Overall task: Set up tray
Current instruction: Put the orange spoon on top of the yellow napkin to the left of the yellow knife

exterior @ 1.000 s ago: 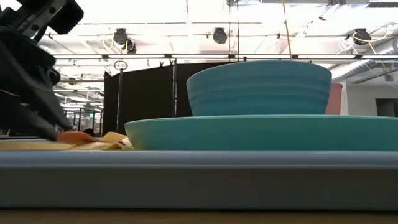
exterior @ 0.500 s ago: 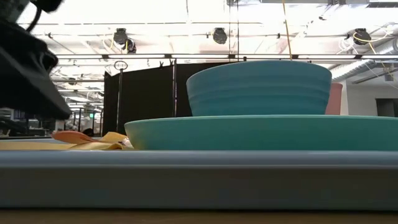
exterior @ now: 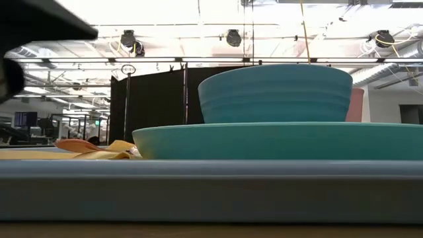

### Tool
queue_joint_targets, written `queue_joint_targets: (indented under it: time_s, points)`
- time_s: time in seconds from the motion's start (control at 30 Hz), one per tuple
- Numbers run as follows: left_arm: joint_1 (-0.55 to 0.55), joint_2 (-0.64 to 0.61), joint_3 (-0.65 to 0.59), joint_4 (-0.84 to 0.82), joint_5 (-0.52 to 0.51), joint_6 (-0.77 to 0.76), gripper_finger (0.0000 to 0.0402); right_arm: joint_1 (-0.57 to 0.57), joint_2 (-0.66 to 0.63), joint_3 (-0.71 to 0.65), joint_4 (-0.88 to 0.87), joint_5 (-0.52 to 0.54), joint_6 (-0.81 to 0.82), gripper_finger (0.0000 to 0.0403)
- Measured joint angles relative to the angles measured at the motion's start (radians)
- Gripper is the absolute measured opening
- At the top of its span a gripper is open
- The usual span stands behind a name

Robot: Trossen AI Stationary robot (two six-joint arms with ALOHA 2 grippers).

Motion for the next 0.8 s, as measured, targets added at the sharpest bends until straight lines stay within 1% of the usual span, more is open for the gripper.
queue_joint_targets:
  time_s: [0.1, 0.17, 0.23, 0.3, 0.4, 0.47, 0.6, 0.67, 0.73, 0.8]
  points:
    - [-0.001, 0.000, 0.000, 0.136, -0.001, 0.245, 0.0014, -0.023, 0.016, 0.059, -0.157, -0.005, 0.111, 0.0034]
    - [-0.004, 0.000, 0.000, 0.217, -0.001, 0.383, 0.0024, -0.042, 0.043, 0.111, -0.257, -0.006, 0.171, 0.0032]
    - [-0.005, 0.000, 0.000, 0.278, 0.000, 0.501, 0.0033, -0.061, 0.081, 0.173, -0.366, -0.011, 0.218, 0.0026]
    - [-0.009, 0.000, 0.000, 0.297, 0.000, 0.583, 0.0041, -0.083, 0.131, 0.239, -0.460, -0.049, 0.262, 0.0018]
    - [-0.017, 0.000, 0.001, 0.298, -0.005, 0.662, 0.0050, -0.112, 0.213, 0.326, -0.545, -0.155, 0.297, 0.0008]
    - [-0.029, 0.000, 0.001, 0.305, -0.029, 0.695, 0.0055, -0.127, 0.266, 0.376, -0.585, -0.223, 0.311, 0.0003]
    - [-0.082, 0.000, 0.001, 0.340, -0.159, 0.768, 0.0057, -0.148, 0.360, 0.468, -0.685, -0.296, 0.346, 0.0001]
    - [-0.117, 0.001, 0.001, 0.345, -0.229, 0.785, 0.0053, -0.149, 0.410, 0.503, -0.716, -0.308, 0.348, 0.0000]
    - [-0.148, 0.001, 0.001, 0.366, -0.297, 0.809, 0.0050, -0.149, 0.457, 0.539, -0.738, -0.344, 0.350, 0.0000]
    - [-0.172, 0.001, 0.001, 0.388, -0.338, 0.858, 0.0047, -0.148, 0.509, 0.580, -0.745, -0.376, 0.366, 0.0000]
